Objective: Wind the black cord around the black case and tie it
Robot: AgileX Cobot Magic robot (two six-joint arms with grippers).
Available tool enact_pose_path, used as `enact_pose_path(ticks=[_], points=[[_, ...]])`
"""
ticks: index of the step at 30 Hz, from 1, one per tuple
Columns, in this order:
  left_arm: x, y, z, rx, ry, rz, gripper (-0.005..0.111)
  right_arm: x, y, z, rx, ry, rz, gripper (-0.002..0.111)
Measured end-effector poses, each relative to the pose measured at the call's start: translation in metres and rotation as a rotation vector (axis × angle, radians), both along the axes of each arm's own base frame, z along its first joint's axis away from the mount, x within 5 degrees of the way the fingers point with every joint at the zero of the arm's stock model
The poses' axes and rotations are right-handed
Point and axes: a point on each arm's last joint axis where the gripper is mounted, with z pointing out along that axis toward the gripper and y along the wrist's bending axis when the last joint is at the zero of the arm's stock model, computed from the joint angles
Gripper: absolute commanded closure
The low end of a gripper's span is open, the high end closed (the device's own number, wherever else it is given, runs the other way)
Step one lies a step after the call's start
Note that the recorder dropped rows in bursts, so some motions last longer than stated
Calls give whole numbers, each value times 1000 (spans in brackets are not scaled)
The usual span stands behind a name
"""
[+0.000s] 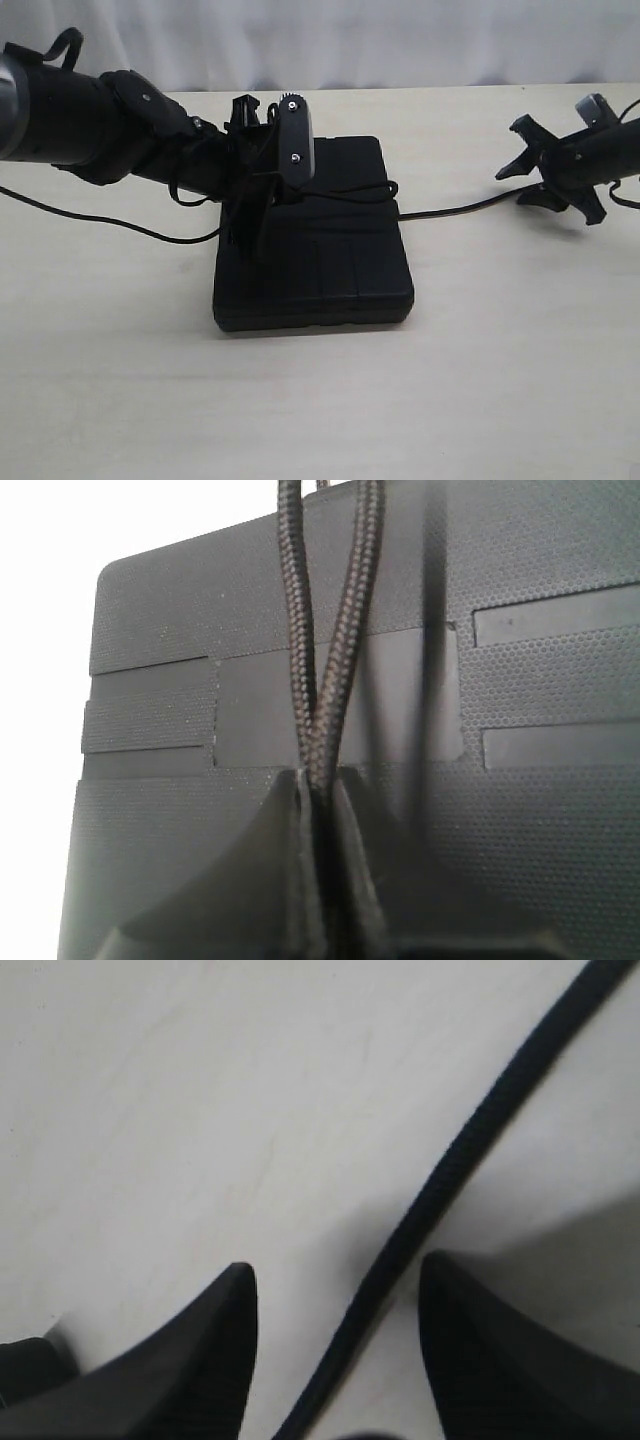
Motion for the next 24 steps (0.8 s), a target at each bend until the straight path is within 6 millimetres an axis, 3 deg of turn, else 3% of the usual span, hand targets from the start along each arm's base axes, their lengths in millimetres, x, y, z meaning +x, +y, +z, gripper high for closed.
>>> enact_pose_path(ticks=[7,14,24], points=[[-2,-1,-1,-5,19,-17,107,12,19,-2,-42,-13,57,64],[-2,-1,-1,-5,19,-17,107,21,25,-10,-122,16,163,104],[-2,-1,-1,-4,18,-17,107,29,71,-12,-304,-47,467,104]])
